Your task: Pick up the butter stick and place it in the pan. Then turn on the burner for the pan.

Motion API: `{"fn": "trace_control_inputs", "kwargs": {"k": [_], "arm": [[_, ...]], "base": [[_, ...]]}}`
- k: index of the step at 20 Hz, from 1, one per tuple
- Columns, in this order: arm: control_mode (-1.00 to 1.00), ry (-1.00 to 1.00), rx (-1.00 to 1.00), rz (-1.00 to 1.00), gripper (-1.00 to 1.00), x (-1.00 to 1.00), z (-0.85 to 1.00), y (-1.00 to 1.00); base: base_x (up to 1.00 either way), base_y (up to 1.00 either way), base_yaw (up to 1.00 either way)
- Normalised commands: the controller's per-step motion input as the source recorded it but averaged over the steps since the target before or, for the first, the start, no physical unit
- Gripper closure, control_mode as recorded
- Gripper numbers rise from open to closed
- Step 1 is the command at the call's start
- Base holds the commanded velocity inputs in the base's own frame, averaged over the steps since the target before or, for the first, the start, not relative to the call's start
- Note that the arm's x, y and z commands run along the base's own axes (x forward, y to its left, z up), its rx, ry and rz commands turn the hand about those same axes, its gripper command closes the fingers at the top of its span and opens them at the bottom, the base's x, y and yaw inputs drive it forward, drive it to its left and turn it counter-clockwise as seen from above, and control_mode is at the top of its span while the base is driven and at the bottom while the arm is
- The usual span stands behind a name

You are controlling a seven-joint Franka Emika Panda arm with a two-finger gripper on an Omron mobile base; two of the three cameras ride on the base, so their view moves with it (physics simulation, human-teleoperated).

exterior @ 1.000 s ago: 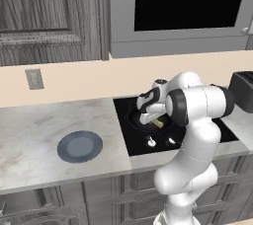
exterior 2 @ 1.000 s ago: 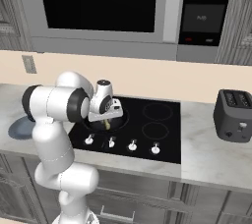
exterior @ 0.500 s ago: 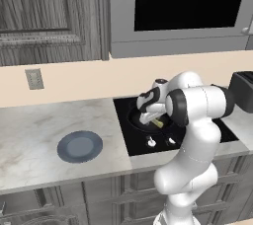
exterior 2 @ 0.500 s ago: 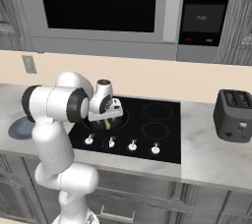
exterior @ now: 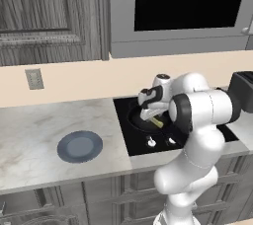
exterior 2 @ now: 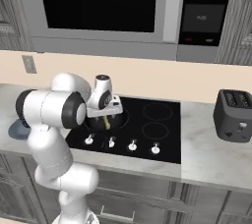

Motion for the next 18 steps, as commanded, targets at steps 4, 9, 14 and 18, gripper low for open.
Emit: {"fn": "trace_control_inputs", "kwargs": {"k": [4, 9, 14, 18], "arm": [[-1.00, 0.00, 0.00, -0.11, -1.00, -0.52, 0.04, 0.00], [-1.00, 0.00, 0.00, -0.19, -1.00, -0.51, 0.17, 0.00], [-1.00, 0.00, 0.00, -0.16, -1.00, -0.21, 0.44, 0.00], [-1.00, 0.00, 0.00, -0.11, -1.00, -0.06, 0.41, 0.00]], "base": [[0.00, 0.00, 0.00], [0.00, 0.00, 0.00], [0.00, 0.00, 0.00], [0.00, 0.00, 0.00]]}}
